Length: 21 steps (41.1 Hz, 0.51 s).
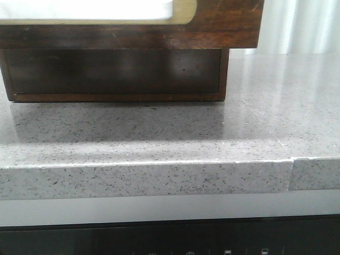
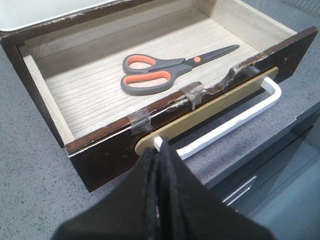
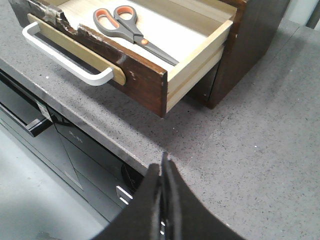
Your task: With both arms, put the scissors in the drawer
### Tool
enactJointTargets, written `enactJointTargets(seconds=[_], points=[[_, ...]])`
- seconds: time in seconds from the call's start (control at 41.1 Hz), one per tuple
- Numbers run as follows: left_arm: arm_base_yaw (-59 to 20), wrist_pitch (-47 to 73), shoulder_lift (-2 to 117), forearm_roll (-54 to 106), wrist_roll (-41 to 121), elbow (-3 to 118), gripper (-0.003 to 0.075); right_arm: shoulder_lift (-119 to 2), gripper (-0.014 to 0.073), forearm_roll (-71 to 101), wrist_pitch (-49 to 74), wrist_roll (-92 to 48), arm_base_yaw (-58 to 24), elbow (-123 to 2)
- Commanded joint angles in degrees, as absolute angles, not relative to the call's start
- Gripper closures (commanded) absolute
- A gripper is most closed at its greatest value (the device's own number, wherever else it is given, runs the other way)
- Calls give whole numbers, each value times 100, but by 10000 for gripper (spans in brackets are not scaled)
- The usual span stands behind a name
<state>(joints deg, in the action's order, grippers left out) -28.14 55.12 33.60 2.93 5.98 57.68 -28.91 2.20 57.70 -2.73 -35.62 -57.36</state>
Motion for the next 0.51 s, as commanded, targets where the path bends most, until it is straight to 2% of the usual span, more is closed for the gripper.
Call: enactJointTargets(seconds=[0.0, 0.389, 0.486], points=[[-2859, 5129, 3397, 356, 535, 5931, 741, -2922, 711, 154, 5345, -279, -3553, -5867], [-2859, 5076, 3384, 356, 535, 5865, 741, -2922, 711, 154, 5345, -279, -3553, -5867], [-2595, 5028, 3258, 356, 535, 5660, 741, -2922, 711, 154, 5345, -279, -3553, -5867]])
